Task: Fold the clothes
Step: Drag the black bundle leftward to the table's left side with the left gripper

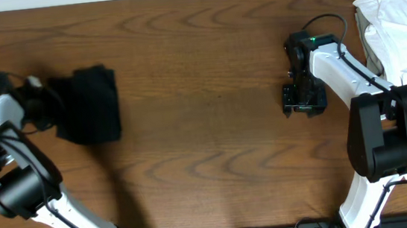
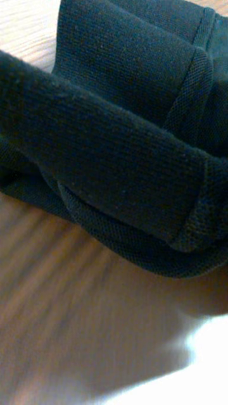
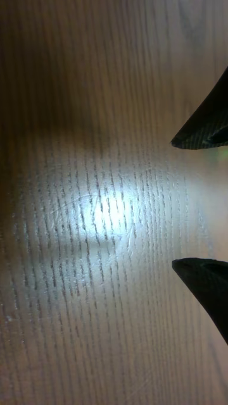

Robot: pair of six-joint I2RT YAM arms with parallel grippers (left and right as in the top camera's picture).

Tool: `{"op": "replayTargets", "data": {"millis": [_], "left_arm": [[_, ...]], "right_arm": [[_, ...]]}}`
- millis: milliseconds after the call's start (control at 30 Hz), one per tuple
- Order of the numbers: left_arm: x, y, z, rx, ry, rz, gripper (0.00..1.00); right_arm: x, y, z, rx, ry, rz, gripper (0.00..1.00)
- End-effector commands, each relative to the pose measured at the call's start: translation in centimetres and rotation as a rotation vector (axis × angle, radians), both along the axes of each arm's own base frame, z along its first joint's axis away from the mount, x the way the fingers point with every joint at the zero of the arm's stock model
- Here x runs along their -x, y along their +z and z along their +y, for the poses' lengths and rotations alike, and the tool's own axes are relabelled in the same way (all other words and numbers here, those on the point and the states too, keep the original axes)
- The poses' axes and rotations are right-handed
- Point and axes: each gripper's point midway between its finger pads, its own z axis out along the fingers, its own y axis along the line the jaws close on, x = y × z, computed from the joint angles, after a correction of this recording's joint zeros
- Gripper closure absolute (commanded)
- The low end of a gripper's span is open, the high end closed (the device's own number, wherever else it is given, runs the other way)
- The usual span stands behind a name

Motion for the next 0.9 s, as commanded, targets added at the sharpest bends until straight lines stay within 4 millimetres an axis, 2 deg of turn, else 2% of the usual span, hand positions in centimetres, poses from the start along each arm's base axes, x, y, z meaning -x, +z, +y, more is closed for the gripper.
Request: {"op": "replayTargets", "data": {"millis": [0, 67, 100, 133, 167, 200, 233, 267, 367, 500, 600, 633, 667, 700, 733, 767, 867], "left_arm": [[1.1, 0.2, 3.4, -0.052, 0.084, 0.013, 0.94], [1.5, 0.2, 4.4, -0.056, 0.107, 0.009, 0.94], [1.8, 0.2, 4.9, -0.057, 0.119, 0.007, 0.83], [2.0, 0.2, 5.3, -0.058, 0.13, 0.006, 0.67], [2.2, 0.3, 5.7, -0.058, 0.139, 0.005, 0.42], [2.4, 0.4, 6.0, -0.06, 0.147, 0.003, 0.22], [2.6, 0.7, 6.4, -0.064, 0.157, -0.001, 0.06], [2.7, 1.1, 6.7, -0.069, 0.163, -0.007, 0.02], [2.6, 3.4, 7.7, -0.104, 0.188, -0.054, 0.02], [2.0, 8.7, 8.6, -0.176, 0.214, -0.163, 0.02], [1.1, 13.5, 6.5, -0.174, 0.16, -0.281, 0.0], [0.9, 14.7, 5.6, -0.161, 0.139, -0.314, 0.07], [0.8, 15.8, 4.7, -0.144, 0.119, -0.336, 0.28], [1.0, 16.4, 3.8, -0.132, 0.107, -0.338, 0.57], [1.0, 16.7, 2.9, -0.118, 0.093, -0.335, 0.8], [1.0, 16.5, 1.9, -0.102, 0.077, -0.317, 0.94], [0.8, 14.6, 0.0, -0.109, 0.045, -0.247, 0.94]], "right_arm": [[-0.2, 0.2, -0.2, 0.002, 0.009, -0.012, 0.47], [-0.2, 0.2, -0.2, 0.002, 0.009, -0.012, 0.47], [-0.2, 0.2, -0.2, 0.002, 0.009, -0.011, 0.47], [-0.2, 0.2, -0.2, 0.002, 0.009, -0.011, 0.47], [-0.2, 0.2, -0.2, 0.002, 0.009, -0.011, 0.47], [-0.2, 0.2, -0.2, 0.002, 0.009, -0.012, 0.47], [-0.2, 0.2, -0.2, 0.002, 0.009, -0.011, 0.46], [-0.2, 0.2, -0.2, 0.002, 0.009, -0.011, 0.47], [-0.2, 0.2, -0.2, 0.002, 0.009, -0.011, 0.47], [-0.2, 0.2, -0.2, 0.002, 0.009, -0.011, 0.46], [-0.2, 0.2, -0.2, 0.002, 0.009, -0.012, 0.46], [-0.2, 0.2, -0.2, 0.002, 0.009, -0.012, 0.47], [-0.2, 0.2, -0.2, 0.002, 0.009, -0.012, 0.46], [-0.2, 0.2, -0.2, 0.002, 0.009, -0.012, 0.47], [-0.2, 0.2, -0.2, 0.002, 0.009, -0.012, 0.47], [-0.2, 0.2, -0.2, 0.002, 0.009, -0.012, 0.46], [-0.2, 0.2, -0.2, 0.002, 0.009, -0.012, 0.47]]}}
